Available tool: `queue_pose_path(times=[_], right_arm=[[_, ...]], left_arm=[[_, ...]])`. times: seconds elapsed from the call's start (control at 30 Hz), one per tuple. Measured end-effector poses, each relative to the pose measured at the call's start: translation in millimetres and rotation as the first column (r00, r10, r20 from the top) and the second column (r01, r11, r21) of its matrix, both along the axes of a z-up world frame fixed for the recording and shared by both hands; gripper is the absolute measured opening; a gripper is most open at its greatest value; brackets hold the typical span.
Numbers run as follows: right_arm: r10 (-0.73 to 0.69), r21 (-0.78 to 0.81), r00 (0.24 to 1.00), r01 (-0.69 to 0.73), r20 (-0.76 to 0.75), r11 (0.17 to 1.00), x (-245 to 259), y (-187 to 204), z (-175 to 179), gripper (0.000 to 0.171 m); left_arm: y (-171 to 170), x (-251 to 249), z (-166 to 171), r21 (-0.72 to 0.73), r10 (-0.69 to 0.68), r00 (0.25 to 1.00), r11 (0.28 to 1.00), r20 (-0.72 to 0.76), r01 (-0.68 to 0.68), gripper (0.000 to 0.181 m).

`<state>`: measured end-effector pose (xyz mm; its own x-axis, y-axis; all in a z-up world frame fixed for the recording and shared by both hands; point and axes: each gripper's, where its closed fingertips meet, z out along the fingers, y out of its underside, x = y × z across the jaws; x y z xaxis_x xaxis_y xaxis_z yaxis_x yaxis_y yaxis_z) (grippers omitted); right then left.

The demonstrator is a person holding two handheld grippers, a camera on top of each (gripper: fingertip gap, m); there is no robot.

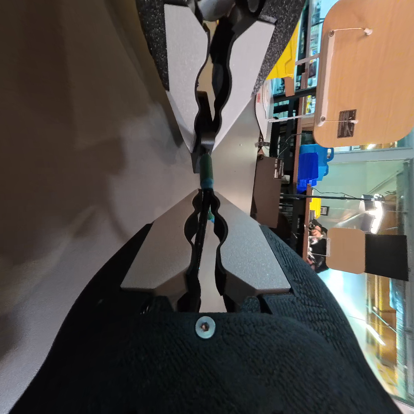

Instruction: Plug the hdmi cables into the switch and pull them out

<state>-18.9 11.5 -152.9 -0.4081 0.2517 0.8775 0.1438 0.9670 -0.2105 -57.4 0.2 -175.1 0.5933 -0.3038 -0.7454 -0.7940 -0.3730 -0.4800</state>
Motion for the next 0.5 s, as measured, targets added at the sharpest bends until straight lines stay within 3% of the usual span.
queue_pose_path(times=[0.2, 0.3, 0.43, 0.5], right_arm=[[-0.018, -0.1, 0.999, 0.023, 0.045, 0.995, -6, 4, -4, 0.006], [-0.025, -0.119, 0.999, 0.029, 0.039, 0.992, -9, 6, -8, 0.019], [-0.041, -0.163, 0.999, 0.042, 0.008, 0.986, -11, 6, -4, 0.019], [-0.035, -0.159, 0.999, 0.036, 0.003, 0.987, -12, 3, -3, 0.009]], left_arm=[[0, -2, 1, -0.003, 0.015, 0.998, 1.0, 0.058, -0.014, 0.011], [0, -2, 1, -0.008, 0.019, 0.997, 1.0, 0.071, -0.018, 0.012], [0, -2, 1, -0.008, 0.02, 0.996, 1.0, 0.085, -0.019, 0.012], [1, -1, 1, -0.008, 0.018, 0.996, 1.0, 0.085, -0.018, 0.012]])
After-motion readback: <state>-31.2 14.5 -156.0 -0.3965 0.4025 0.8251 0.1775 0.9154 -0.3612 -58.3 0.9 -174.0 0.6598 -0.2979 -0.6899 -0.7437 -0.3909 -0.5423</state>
